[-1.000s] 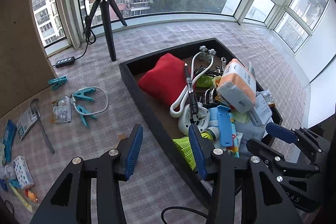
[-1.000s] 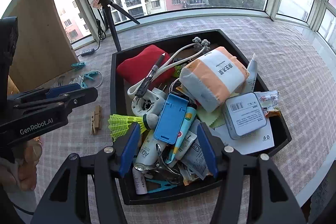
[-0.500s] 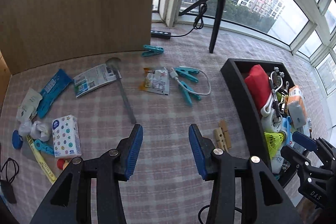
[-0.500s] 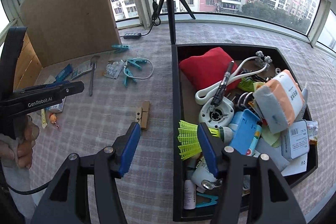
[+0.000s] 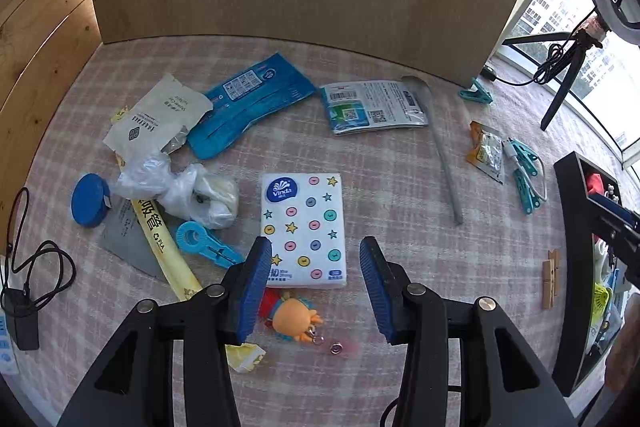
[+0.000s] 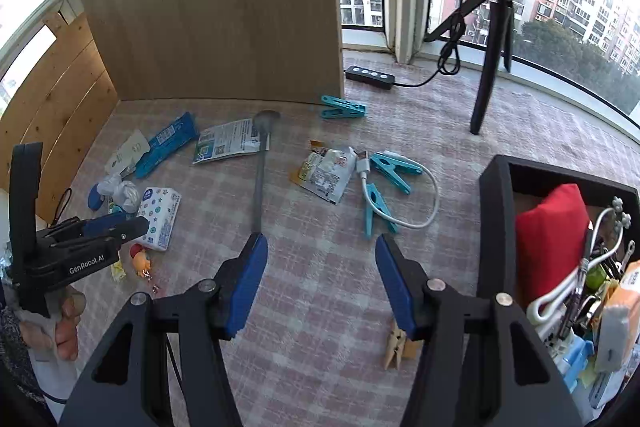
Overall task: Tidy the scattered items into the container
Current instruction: 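Withdraw both tools toward the Vinda tissue pack and grey spoon, then grasp the Vinda tissue pack with the left tool while the right tool grasps the grey spoon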
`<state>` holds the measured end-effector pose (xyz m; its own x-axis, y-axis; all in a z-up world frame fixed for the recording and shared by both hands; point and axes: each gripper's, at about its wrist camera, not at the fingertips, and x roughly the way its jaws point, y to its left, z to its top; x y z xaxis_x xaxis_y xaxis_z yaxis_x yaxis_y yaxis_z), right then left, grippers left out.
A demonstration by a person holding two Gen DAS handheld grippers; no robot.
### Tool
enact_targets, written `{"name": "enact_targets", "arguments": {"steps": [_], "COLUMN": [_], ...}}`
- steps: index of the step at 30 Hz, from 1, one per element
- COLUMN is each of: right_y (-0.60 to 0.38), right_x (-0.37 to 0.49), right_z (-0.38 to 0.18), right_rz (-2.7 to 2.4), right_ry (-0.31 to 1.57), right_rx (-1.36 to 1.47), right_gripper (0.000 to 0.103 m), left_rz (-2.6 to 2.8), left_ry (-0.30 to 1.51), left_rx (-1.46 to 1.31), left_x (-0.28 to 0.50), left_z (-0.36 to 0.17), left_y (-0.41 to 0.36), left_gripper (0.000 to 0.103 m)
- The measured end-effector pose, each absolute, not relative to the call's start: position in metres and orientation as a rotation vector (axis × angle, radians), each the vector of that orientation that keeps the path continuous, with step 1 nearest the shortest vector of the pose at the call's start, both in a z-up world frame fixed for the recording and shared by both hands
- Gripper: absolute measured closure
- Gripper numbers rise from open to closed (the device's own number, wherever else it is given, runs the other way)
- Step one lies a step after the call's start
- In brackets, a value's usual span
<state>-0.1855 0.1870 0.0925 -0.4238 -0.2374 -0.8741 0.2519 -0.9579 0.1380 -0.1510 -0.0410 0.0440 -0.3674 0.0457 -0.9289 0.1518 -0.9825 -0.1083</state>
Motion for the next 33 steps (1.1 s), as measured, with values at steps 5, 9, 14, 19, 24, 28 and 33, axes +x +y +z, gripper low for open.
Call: {"name": "enact_targets", "arguments": {"steps": [5, 9, 14, 19, 24, 28, 33], "right_y": [0.148, 0.129, 0.111, 0.106, 0.102, 0.096, 0.090], "right_x": [-0.222, -0.250, -0.277, -0.298, -0.305, -0.305, -0.303], "right_z": [0.072, 0.052, 0.031, 0.014, 0.010, 0.008, 0.009], "right_rz": [-2.366, -2.302, -2.254, -2.220, -2.180, -2.179, -2.194], "right_ry": [0.106, 0.139, 0.175, 0.157, 0.124, 0.167, 0.231], "right_rx": [1.546, 1.632, 1.700, 1.773, 1.783, 1.780, 1.775], "right_gripper": [0.048, 0.048, 0.051, 0.065, 0.065, 0.065, 0.074], "left_rz": [-2.508, -2.493, -2.484, -2.479, -2.467, -2.454, -2.452], "left_ry": [0.236, 0.207, 0.168, 0.149, 0.140, 0.130, 0.121], "left_rx": [1.772, 1.803, 1.847, 1.866, 1.883, 1.896, 1.910], "left_x": [-0.160, -0.168, -0.177, -0.183, -0.187, -0.190, -0.191], "left_z": [0.033, 0.026, 0.020, 0.015, 0.009, 0.004, -0.001], "left_y": [-0.046, -0.045, -0.042, -0.039, -0.040, -0.038, -0.034], "left_gripper": [0.050, 0.050, 0.050, 0.050, 0.050, 0.050, 0.052]}}
